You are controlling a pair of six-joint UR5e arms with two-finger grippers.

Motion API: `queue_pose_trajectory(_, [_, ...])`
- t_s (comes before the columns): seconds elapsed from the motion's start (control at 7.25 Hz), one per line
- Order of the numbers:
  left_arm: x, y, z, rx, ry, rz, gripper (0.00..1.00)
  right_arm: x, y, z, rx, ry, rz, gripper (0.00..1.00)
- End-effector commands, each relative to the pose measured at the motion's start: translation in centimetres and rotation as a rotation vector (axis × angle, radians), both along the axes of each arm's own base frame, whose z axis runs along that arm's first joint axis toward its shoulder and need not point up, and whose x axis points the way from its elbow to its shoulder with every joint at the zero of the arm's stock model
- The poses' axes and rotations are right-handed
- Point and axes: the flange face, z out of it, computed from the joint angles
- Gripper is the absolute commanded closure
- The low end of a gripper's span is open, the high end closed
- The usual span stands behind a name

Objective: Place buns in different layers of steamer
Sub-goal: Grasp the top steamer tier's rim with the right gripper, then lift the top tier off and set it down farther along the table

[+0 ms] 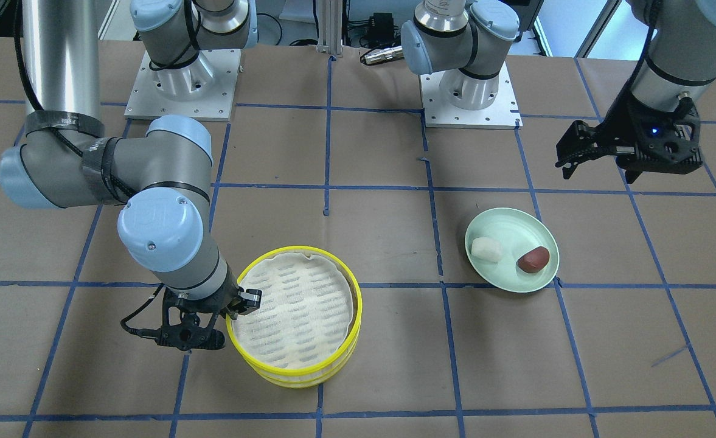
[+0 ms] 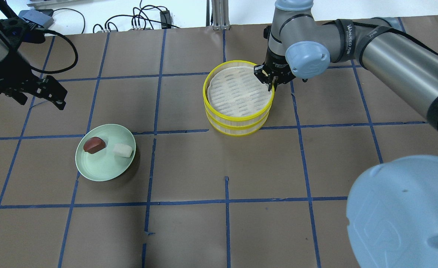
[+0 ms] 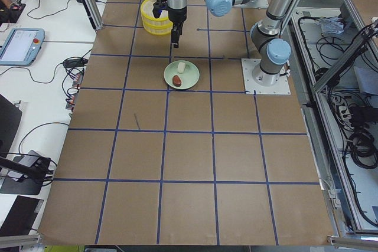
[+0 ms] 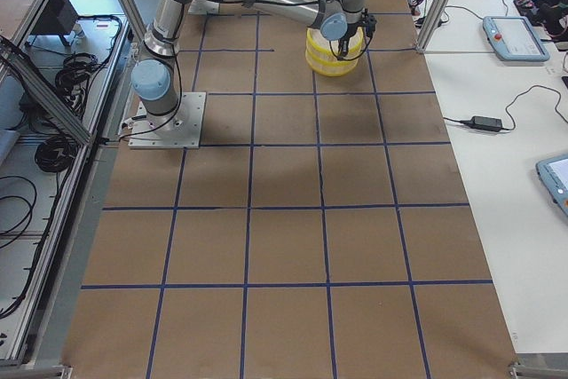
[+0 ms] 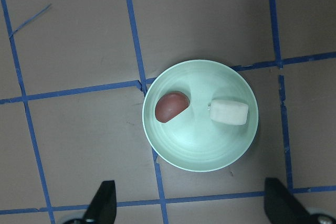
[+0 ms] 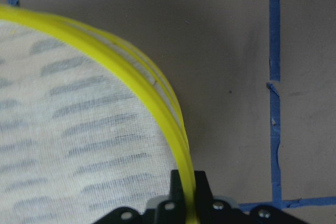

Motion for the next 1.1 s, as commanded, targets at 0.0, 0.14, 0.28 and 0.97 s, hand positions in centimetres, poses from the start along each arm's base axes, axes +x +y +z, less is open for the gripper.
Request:
queue_pose_trajectory(0.0, [4.0, 0.1, -0.8, 0.024, 0.009, -0.028, 0.00, -0.3, 2.5, 1.5, 0.014, 0.006, 0.007, 0.94])
queue_pose_trajectory(0.14, [4.5, -0.5, -1.9, 0.043, 0.015, -0.051, 0.00, -1.3, 3.6, 4.7, 0.032, 0.007, 0.051, 0.94])
queue_pose_trajectory(0.28, [5.4, -2.6, -4.2, 0.030, 0.005, -0.059, 0.00, -3.8, 3.2, 6.8, 0.004, 0.021, 0.107, 0.94])
queue_pose_trajectory(0.97, [2.1, -4.0, -10.3, 0.050, 0.154, 0.015, 0.00, -24.5, -0.7, 5.4, 0.026, 0.115, 0.297, 0.94])
